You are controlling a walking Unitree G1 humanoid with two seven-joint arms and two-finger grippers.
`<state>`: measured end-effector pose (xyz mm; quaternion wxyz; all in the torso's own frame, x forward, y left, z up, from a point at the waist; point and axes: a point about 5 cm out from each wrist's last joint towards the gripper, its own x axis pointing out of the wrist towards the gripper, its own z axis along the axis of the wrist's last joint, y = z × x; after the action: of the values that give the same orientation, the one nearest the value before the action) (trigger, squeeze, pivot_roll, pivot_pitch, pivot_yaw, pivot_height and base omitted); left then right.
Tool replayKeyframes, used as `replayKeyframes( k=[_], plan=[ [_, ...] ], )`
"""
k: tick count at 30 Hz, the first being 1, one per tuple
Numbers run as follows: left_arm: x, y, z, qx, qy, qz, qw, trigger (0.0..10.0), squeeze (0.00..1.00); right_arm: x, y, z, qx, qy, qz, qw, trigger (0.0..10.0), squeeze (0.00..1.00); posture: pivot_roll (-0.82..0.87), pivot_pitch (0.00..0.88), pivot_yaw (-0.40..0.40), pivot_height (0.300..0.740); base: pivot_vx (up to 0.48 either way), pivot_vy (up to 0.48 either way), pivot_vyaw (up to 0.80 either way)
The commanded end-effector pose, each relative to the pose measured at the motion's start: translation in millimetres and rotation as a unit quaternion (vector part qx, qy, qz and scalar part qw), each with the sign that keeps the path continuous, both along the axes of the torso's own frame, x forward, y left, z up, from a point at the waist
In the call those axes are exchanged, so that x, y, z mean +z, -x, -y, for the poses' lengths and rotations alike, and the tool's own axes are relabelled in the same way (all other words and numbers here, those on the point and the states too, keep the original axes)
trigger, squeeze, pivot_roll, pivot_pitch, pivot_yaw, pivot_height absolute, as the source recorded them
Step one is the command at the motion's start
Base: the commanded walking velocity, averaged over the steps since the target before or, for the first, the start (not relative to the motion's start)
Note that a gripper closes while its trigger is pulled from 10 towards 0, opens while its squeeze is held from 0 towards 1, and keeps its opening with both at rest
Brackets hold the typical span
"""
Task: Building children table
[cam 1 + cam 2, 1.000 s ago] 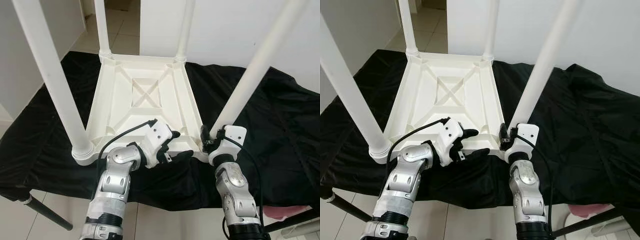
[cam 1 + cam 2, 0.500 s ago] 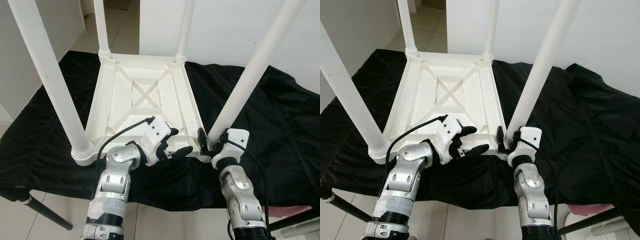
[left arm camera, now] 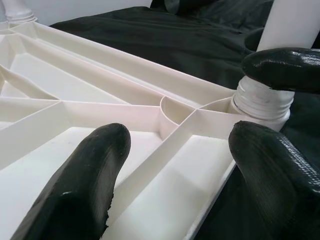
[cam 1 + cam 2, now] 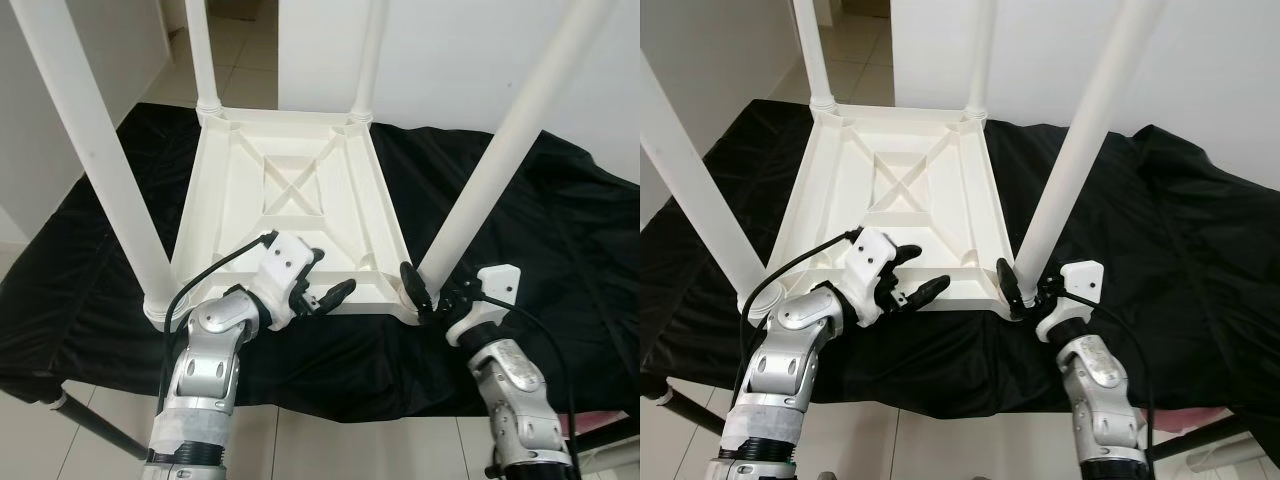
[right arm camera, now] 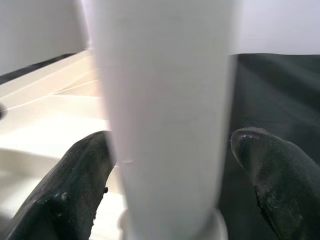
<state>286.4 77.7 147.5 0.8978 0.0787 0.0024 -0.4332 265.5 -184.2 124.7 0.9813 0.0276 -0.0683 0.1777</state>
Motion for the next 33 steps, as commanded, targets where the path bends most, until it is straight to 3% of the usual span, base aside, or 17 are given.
replayKeyframes(
  k=[1,10,18,19,20,22,23,24,25,33],
  plan=[
    [-1,9.7,15.0,-0.059,0.006,-0.012,0.998,10.0,0.0,1,-1.8,1.8,0.041,0.014,-0.003,0.999,10.0,0.0,-0.05,0.0,-0.009,0.74,0.0,0.0,0.0],
    [-4,19.1,24.4,-0.099,-0.004,-0.015,0.995,10.0,0.0,4,-10.6,7.7,0.109,0.048,-0.014,0.993,10.0,0.0,-0.04,0.0,-0.009,0.74,0.0,0.0,0.0],
    [-4,27.1,22.3,-0.117,-0.009,-0.017,0.993,10.0,0.0,4,-17.6,11.1,0.145,0.061,-0.019,0.987,10.0,0.0,-0.01,0.0,-0.022,0.74,0.0,0.0,0.0],
    [-4,28.0,21.0,-0.119,-0.013,-0.016,0.993,10.0,0.0,4,-19.8,10.5,0.152,0.063,-0.019,0.986,9.3,0.0,-0.01,0.0,-0.026,0.74,0.0,0.0,0.0],
    [-4,28.7,20.3,-0.121,-0.017,-0.016,0.992,10.0,0.0,5,-21.5,10.3,0.158,0.065,-0.019,0.985,7.3,0.0,-0.01,0.0,-0.026,0.74,0.0,0.0,0.0],
    [-4,29.5,19.8,-0.125,-0.02,-0.014,0.992,10.0,0.0,5,-23.0,9.8,0.164,0.066,-0.018,0.984,7.3,0.0,0.0,0.0,-0.027,0.74,0.0,0.0,0.0],
    [-3,29.6,19.2,-0.127,-0.022,-0.014,0.992,10.0,0.0,7,-26.1,9.4,0.171,0.071,-0.015,0.983,2.2,0.0,0.0,0.0,-0.027,0.74,0.0,0.0,0.0],
    [-3,29.6,19.2,-0.127,-0.022,-0.014,0.992,10.0,0.0,7,-26.1,9.4,0.171,0.071,-0.015,0.983,2.2,0.0,0.0,0.0,-0.027,0.74,0.0,0.0,0.0],
    [-2,29.8,19.3,-0.128,-0.023,-0.013,0.991,10.0,0.0,7,-27.6,9.7,0.172,0.071,-0.015,0.982,0.0,0.0,0.01,0.0,-0.031,0.74,0.0,0.0,0.0],
    [-3,32.3,22.3,-0.128,-0.023,-0.014,0.991,10.0,0.0,4,-29.7,10.6,0.177,0.074,-0.022,0.981,0.0,0.0,0.01,0.0,-0.039,0.74,0.0,0.0,0.0]
  ],
)
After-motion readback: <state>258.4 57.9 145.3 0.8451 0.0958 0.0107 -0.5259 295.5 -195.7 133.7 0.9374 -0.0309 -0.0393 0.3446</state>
